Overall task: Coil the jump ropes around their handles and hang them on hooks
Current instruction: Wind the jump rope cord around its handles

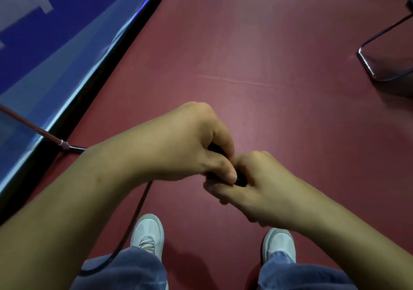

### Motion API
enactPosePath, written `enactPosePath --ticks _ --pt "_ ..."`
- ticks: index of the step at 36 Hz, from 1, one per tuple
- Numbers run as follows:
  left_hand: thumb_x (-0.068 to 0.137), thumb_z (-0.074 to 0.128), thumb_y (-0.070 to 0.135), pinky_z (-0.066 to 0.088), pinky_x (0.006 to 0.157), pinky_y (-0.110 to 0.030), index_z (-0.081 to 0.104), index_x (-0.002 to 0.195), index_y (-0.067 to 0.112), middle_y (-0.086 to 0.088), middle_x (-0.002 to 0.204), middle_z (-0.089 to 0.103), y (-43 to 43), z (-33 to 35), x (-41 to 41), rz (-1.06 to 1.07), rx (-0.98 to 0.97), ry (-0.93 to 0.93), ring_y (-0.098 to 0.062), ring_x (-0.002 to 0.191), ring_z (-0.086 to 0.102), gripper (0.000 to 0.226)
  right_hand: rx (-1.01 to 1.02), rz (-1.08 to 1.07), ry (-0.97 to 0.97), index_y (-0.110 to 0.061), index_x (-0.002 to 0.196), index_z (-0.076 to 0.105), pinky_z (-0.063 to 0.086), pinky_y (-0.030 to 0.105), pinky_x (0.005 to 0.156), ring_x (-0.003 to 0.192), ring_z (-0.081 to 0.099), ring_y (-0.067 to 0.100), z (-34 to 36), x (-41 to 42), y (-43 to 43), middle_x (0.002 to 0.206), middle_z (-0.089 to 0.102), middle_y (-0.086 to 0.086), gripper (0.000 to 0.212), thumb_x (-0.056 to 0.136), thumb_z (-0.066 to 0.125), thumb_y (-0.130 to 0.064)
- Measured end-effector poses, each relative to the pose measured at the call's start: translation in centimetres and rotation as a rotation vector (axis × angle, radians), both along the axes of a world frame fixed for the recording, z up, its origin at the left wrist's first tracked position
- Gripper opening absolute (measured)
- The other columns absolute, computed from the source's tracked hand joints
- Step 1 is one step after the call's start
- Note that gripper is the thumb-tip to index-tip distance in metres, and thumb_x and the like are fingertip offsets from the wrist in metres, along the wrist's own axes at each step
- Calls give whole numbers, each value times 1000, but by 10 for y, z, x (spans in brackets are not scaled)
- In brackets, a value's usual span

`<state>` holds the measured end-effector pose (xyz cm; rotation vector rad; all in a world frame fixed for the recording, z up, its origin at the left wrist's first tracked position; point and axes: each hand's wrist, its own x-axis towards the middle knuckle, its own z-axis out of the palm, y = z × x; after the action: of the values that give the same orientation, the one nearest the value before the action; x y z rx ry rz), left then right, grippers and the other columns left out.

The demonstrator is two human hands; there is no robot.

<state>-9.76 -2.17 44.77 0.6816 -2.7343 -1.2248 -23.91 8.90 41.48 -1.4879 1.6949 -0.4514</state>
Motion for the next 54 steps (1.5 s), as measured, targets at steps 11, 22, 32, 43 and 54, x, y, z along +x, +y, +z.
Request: enactPosePath --ticks 11,22,32,43,54 --pt "66 91 9 55 63 -35 76 79 10 -12 70 73 -11 -6 6 64 309 24 -24 64 69 19 189 143 -247 -5 80 71 46 31 46 39 52 12 17 4 6 44 57 -7 39 90 72 -42" --pt "88 77 30 50 69 -31 74 78 27 6 75 72 -11 -17 6 -63 38 -149 -10 73 65 11 -86 138 0 -22 68 61 36 35 40 40 42 17 -3 -1 13 48 50 4 45 70 69 -66" --pt "99 61 22 44 56 -25 65 80 16 4 67 59 -9 -31 15 21 529 104 -8 59 51 20 -188 54 -93 -20 76 66 49 43 44 47 62 30 11 -3 10 58 62 11 31 72 71 -50" --pt "88 52 10 34 49 -19 52 61 8 -4 53 35 3 -50 2 212 810 231 -13 47 30 27 -206 -377 -393 -14 91 45 41 48 30 36 57 44 25 -6 5 57 66 20 54 62 91 -15" --pt "100 56 24 14 52 -30 56 81 4 -4 59 17 17 -55 -10 347 1103 311 -16 53 12 28 -150 -392 -760 1 103 54 43 27 39 34 49 27 22 -20 6 65 66 30 42 70 78 -8"
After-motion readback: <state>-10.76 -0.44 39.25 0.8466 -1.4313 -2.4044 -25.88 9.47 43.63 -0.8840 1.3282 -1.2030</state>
